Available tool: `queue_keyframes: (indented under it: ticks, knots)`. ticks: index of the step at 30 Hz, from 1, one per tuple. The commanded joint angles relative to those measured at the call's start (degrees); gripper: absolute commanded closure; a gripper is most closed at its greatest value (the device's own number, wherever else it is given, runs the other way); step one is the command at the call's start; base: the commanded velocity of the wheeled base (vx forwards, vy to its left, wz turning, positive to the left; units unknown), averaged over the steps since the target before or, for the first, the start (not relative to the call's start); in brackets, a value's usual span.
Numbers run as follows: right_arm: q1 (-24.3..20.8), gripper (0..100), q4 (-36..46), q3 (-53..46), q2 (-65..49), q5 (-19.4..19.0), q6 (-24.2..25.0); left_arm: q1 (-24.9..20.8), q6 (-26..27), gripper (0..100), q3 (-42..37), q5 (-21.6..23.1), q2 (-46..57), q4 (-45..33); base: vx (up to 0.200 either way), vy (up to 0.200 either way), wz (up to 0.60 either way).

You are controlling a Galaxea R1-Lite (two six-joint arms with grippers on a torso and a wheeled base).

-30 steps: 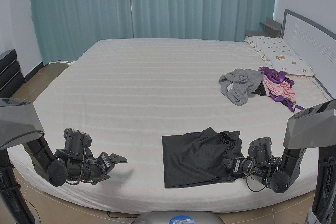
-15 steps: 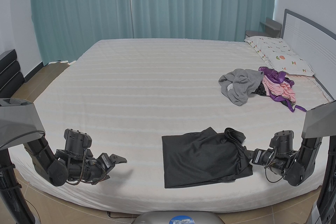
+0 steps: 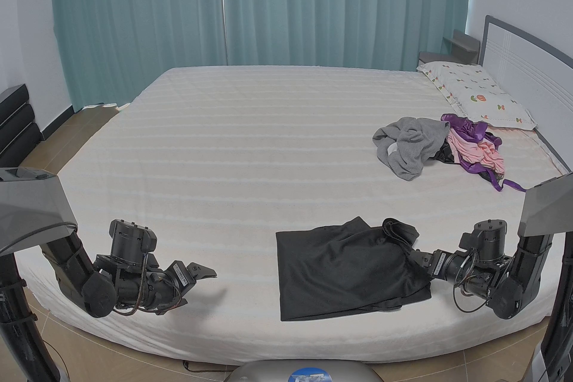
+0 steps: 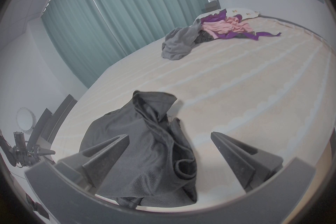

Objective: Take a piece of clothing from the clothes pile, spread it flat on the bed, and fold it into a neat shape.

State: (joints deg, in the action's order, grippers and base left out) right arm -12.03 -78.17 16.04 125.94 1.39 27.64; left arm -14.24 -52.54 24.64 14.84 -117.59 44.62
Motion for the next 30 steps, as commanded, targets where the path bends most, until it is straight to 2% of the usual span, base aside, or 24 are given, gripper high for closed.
queue_keyframes:
  ticks: [1, 4, 5, 13, 20, 29, 30]
  knots:
    - [-0.4, 0, -0.2, 1.5, 4.2, -2.6, 0.4, 0.0, 0.0, 0, 0.0, 0.0, -0.1, 0.0, 0.0, 0.0, 0.0]
    - [0.0, 0, -0.2, 1.0, 4.1, -3.2, 0.5, 0.0, 0.0, 0, 0.0, 0.0, -0.1, 0.0, 0.0, 0.0, 0.0]
    - [0.0, 100, -0.2, 0.7, 3.9, -3.1, 0.5, 0.0, 0.0, 0, 0.0, 0.0, -0.1, 0.0, 0.0, 0.0, 0.0]
    - [0.5, 100, 0.8, -3.4, -1.3, -2.4, -0.2, 0.0, 0.0, 0, 0.0, 0.0, -0.1, 0.0, 0.0, 0.0, 0.0]
    - [1.8, 100, 7.4, -3.2, -4.6, -2.4, -2.1, 0.0, -0.1, 0, 0.1, 0.0, -0.1, 0.0, 0.0, 0.0, 0.0]
    - [1.8, 100, 7.6, -3.6, -4.2, -2.4, -3.1, 0.0, -0.1, 0, 0.1, 0.0, -0.1, -0.1, 0.0, 0.0, 0.0]
    - [1.8, 0, 7.6, -3.6, -4.2, -2.4, -3.1, 0.0, -0.1, 0, 0.1, 0.0, -0.1, -0.1, 0.0, 0.0, 0.0]
